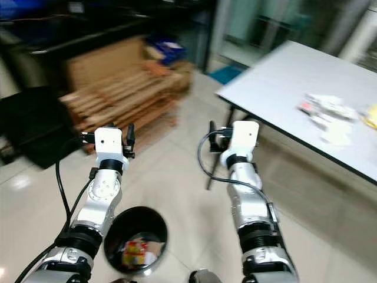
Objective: Picking trash to rubbish bin
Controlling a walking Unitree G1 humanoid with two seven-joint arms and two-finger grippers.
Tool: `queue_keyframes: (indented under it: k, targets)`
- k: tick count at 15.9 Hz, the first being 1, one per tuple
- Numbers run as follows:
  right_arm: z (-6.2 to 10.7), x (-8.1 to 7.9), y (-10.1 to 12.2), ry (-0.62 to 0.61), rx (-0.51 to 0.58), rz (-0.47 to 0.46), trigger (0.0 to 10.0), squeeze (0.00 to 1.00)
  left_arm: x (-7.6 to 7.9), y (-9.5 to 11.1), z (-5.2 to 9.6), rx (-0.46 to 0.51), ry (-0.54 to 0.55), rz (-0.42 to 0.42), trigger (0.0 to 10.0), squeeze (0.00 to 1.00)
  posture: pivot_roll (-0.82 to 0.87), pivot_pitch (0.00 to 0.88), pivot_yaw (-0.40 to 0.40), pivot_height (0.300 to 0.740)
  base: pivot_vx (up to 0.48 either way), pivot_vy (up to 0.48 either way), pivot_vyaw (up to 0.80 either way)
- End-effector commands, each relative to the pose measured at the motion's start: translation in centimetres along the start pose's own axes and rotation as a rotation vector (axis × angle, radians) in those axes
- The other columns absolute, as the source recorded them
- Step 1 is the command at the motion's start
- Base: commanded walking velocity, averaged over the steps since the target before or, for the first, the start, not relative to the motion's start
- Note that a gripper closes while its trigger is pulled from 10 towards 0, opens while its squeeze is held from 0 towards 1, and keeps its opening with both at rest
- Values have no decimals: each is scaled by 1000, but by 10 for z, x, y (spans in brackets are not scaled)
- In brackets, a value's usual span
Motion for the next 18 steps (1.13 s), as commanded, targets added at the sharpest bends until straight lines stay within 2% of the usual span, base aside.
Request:
queue_keyframes:
  k: [1, 5, 8, 12, 14, 18]
  targets:
    - [0, 1, 2, -5, 0, -5, 10000, 0, 1, 7, -4, 21, -8, -7, 10000, 0, 25, 0, -55, 716, 0, 0, -800]
    - [-2, 0, 4, -11, 6, -6, 10000, 0, 3, 11, -7, 31, -19, -7, 10000, 0, 6, 1, -40, 716, 0, 0, -800]
    - [-3, 8, 7, -47, 11, -3, 10000, 0, 6, 10, -7, 22, -30, 4, 10000, 0, 6, 9, -41, 716, 0, 0, -800]
    - [-5, 4, 6, -36, 3, -8, 10000, 0, 5, 12, -9, 25, -30, -6, 10000, 0, 9, 10, -36, 716, 0, 0, -800]
    - [-6, 5, 7, -40, 8, -8, 10000, 0, 3, 9, -11, 0, -13, -37, 10000, 0, 6, 9, -36, 716, 0, -480, -800]
    - [-6, 4, 7, -32, 4, -3, 10000, 0, 4, 10, -10, 4, -20, -5, 10000, 0, 9, 16, -42, 716, 0, 0, -800]
Point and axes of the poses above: a point about 5 cm out from each wrist's last joint towards the gripper, its own z axis pointing back from the gripper into the wrist, its own y axis along the axis of the wrist's last joint, x = y × z, the point moved 2 cm from there along -z, pointing out of the wrist towards the gripper, and after that the axes turned 10 degrees about -z, right-handed, at the moved point
